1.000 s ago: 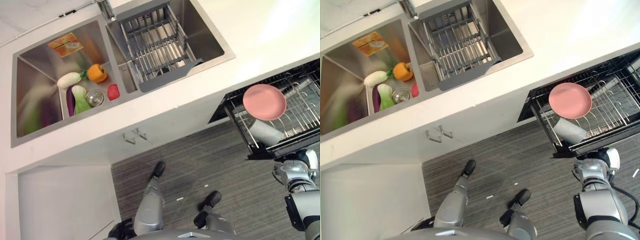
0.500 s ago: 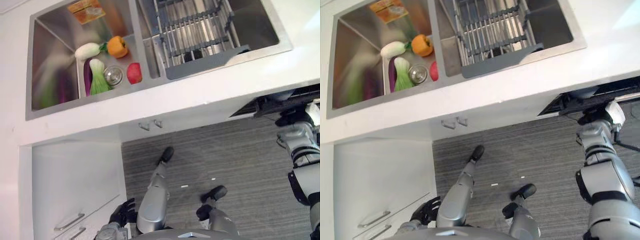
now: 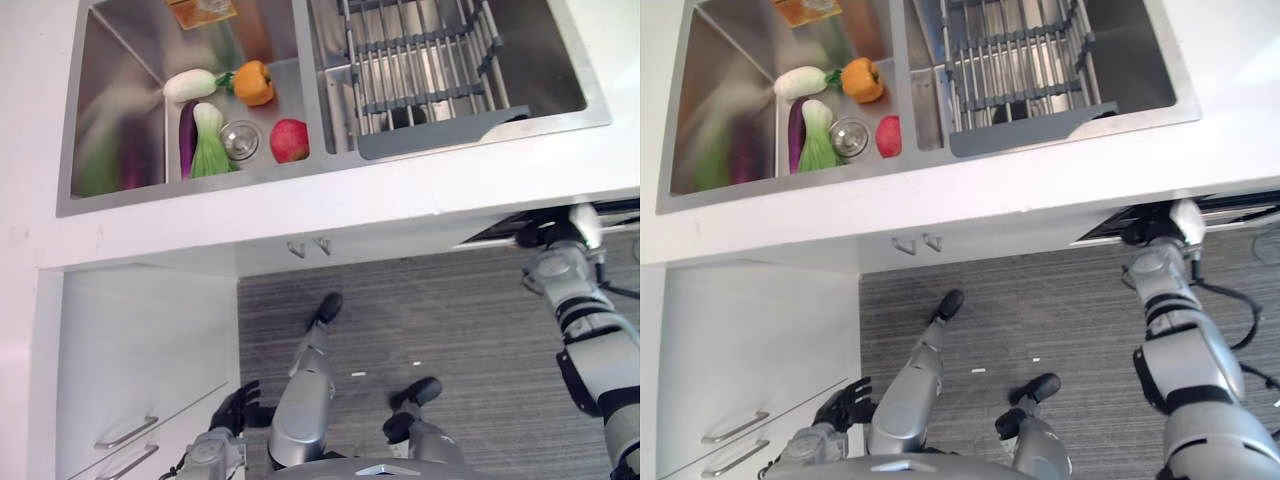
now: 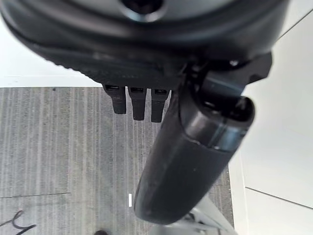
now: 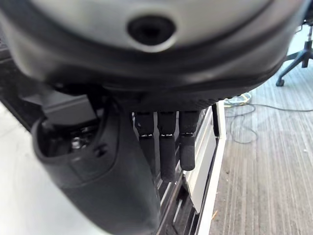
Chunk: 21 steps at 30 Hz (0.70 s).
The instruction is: Place the dishes in the dishwasher.
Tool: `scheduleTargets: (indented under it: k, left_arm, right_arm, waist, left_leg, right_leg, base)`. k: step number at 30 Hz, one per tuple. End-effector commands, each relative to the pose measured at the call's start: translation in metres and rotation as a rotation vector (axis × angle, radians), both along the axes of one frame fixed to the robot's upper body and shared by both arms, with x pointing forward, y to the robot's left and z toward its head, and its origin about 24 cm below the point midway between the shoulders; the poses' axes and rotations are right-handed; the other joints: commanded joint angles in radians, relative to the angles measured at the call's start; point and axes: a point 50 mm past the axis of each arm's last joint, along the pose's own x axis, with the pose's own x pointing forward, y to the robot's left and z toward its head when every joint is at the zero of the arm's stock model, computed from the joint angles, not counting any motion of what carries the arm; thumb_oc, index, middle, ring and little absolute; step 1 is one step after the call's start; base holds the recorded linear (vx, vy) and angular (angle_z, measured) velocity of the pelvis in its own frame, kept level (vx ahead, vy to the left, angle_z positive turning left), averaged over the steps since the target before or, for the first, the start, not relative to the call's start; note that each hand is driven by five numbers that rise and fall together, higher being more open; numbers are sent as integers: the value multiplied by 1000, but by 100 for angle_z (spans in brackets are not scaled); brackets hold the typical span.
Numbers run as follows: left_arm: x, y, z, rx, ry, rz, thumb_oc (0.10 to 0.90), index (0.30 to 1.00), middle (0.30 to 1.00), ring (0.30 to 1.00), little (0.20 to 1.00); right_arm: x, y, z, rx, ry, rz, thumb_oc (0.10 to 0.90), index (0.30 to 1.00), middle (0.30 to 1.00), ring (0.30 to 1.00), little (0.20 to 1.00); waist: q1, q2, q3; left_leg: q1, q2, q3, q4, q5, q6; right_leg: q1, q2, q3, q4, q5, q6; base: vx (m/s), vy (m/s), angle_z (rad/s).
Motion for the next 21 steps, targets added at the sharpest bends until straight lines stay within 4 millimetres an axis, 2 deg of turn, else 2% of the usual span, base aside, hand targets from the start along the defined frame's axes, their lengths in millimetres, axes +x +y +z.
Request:
scheduleTargets:
  k: [1, 3, 4, 9, 10, 11, 12, 13, 14, 15, 16, 17, 18, 19, 20, 21]
  left_arm:
    - [-17, 11, -4, 43, 61, -30, 800, 900, 900, 900, 900]
    - [-19, 12, -4, 47, 65, -31, 800, 900, 900, 900, 900]
    - [-19, 15, -4, 50, 66, 3, 800, 900, 900, 900, 900]
    - [-33, 21, -10, 69, 124, 88, 800, 900, 900, 900, 900]
    - [-36, 19, -12, 66, 147, 99, 800, 900, 900, 900, 900]
    - [-36, 19, -12, 66, 147, 99, 800, 900, 900, 900, 900]
    - [-36, 18, -14, 69, 174, 102, 800, 900, 900, 900, 900]
    - [-36, 18, -14, 69, 173, 102, 800, 900, 900, 900, 900]
    - [-38, 16, -16, 66, 197, 99, 800, 900, 900, 900, 900]
    - [-38, 16, -16, 67, 196, 99, 800, 900, 900, 900, 900]
    - [-56, 9, -23, 48, 271, 93, 800, 900, 900, 900, 900]
    - [-56, 9, -23, 48, 271, 93, 800, 900, 900, 900, 900]
    - [-58, 8, -24, 44, 288, 75, 800, 900, 900, 900, 900]
    - [-58, 8, -24, 44, 288, 75, 800, 900, 900, 900, 900]
    - [-60, 8, -24, 47, 300, 57, 800, 900, 900, 900, 900]
    - [-65, 8, -25, 47, 324, 29, 800, 900, 900, 900, 900]
  right_arm:
    - [-13, 10, -25, 55, -21, 24, 800, 900, 900, 900, 900]
    - [-15, 11, -27, 58, -17, 23, 800, 900, 900, 900, 900]
    - [-36, 21, -60, 120, 53, 37, 800, 900, 900, 900, 900]
    - [-98, 48, -132, 301, 264, 74, 800, 900, 900, 900, 900]
    - [-123, 55, -154, 397, 329, 32, 800, 900, 900, 900, 900]
    - [-123, 55, -154, 397, 329, 32, 800, 900, 900, 900, 900]
    - [-147, 57, -172, 479, 391, -49, 800, 900, 900, 900, 900]
    - [-147, 57, -172, 479, 390, -49, 800, 900, 900, 900, 900]
    - [-159, 58, -180, 507, 429, -80, 800, 900, 900, 900, 900]
    - [-159, 58, -179, 507, 428, -79, 800, 900, 900, 900, 900]
    - [-183, 63, -194, 548, 519, -132, 800, 900, 900, 900, 900]
    - [-184, 63, -194, 548, 519, -132, 800, 900, 900, 900, 900]
    - [-195, 67, -200, 600, 536, -165, 800, 900, 900, 900, 900]
    - [-195, 67, -200, 600, 536, -165, 800, 900, 900, 900, 900]
    - [-196, 67, -201, 613, 541, -172, 800, 900, 900, 900, 900]
    - [-196, 69, -202, 633, 539, -181, 800, 900, 900, 900, 900]
  waist:
    - [19, -39, -74]
    - [21, -42, -76]
    - [3, -55, -86]
    - [-31, -96, -137]
    - [-50, -109, -153]
    - [-50, -109, -153]
    - [-65, -122, -147]
    - [-65, -122, -146]
    - [-79, -128, -146]
    - [-78, -129, -145]
    - [-84, -130, -187]
    - [-84, -132, -188]
    - [-95, -134, -198]
    - [-95, -134, -198]
    - [-105, -133, -194]
    - [-114, -129, -186]
  left_leg:
    - [56, 30, 187, -11, -97, -5]
    - [59, 30, 187, -11, -98, -6]
    - [92, 42, 199, -11, -116, 1]
    - [207, 36, 254, -7, -164, 34]
    - [233, 24, 283, 34, -188, 40]
    - [233, 24, 283, 34, -188, 40]
    - [206, -4, 324, 172, -225, 29]
    - [205, -4, 324, 174, -226, 30]
    - [190, -5, 366, 216, -232, 26]
    - [188, -6, 367, 221, -235, 26]
    - [214, -14, 408, 197, -261, 86]
    - [214, -16, 408, 196, -260, 87]
    - [231, -26, 414, 204, -273, 109]
    - [231, -26, 414, 204, -273, 109]
    - [242, -35, 419, 216, -288, 128]
    - [277, -52, 434, 216, -316, 161]
  right_leg:
    - [-6, -68, 107, 94, -163, 34]
    - [-3, -68, 107, 93, -164, 34]
    - [12, -61, 126, 100, -174, 29]
    - [73, -76, 157, 112, -180, 35]
    - [107, -89, 151, 124, -191, 30]
    - [107, -89, 151, 124, -191, 30]
    - [135, -107, 142, 142, -200, 21]
    - [135, -107, 141, 142, -201, 21]
    - [146, -116, 139, 147, -199, 22]
    - [146, -117, 140, 148, -199, 22]
    - [144, -140, 142, 179, -178, 24]
    - [143, -142, 143, 181, -178, 24]
    - [132, -178, 146, 278, -184, 30]
    - [131, -178, 147, 279, -184, 30]
    - [120, -197, 160, 336, -187, 39]
    - [89, -231, 190, 445, -170, 58]
  base:
    - [24, -19, 4]
    - [28, -4, 5]
    - [70, 11, 4]
    - [102, 39, -26]
    - [105, 65, -23]
    - [76, 75, -9]
    - [9, 38, -1]
    - [1, 76, -2]
    - [-7, 42, -6]
    - [54, 270, -1]
    - [63, 235, 3]
    - [126, 379, -5]
    - [64, 152, -6]
    - [77, 242, -4]
    - [64, 236, 12]
    - [81, 315, 26]
